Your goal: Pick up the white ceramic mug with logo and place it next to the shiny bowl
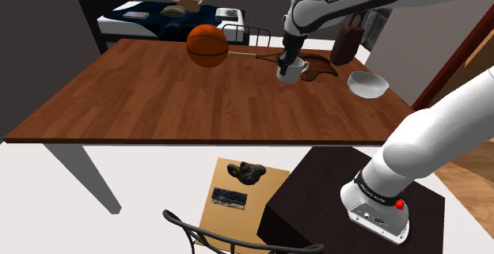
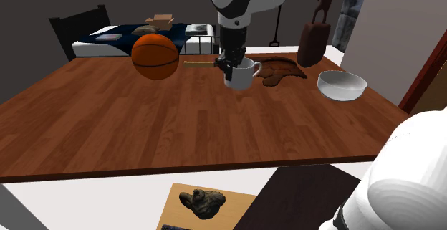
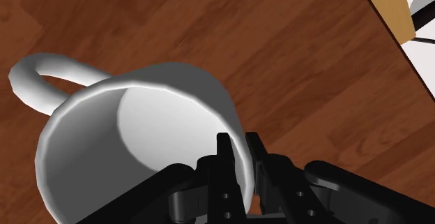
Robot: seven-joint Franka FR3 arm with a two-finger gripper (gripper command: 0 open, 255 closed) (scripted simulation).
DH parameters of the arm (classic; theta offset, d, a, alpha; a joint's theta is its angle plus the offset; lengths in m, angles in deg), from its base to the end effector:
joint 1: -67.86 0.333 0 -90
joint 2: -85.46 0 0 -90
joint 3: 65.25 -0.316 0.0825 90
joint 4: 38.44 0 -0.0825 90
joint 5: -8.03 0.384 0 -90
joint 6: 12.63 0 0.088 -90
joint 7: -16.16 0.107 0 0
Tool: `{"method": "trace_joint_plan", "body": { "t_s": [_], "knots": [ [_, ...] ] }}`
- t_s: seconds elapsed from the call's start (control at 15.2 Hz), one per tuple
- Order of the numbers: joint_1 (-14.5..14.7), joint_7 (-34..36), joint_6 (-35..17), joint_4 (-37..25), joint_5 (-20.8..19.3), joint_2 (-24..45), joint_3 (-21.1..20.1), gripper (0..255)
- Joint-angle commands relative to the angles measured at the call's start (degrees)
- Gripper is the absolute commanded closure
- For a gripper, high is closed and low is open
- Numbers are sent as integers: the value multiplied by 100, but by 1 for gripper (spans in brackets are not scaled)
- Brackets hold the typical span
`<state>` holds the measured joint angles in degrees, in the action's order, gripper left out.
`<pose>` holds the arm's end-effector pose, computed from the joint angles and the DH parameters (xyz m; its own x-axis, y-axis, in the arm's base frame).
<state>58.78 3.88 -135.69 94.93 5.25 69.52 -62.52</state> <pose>0.4590 -0.0988 0.4579 0.9954 0.0360 0.0890 0.0316 -0.9982 0.0500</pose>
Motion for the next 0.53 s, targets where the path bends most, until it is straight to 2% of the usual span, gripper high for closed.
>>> {"method": "trace_joint_plan", "body": {
  "t_s": [0.0, 0.46],
  "knots": [
    [-105, -238, 9, 268, -43, -285, 157, 255],
    [-525, -1043, 123, 1023, -325, -1192, 750, 255]
  ]
}}
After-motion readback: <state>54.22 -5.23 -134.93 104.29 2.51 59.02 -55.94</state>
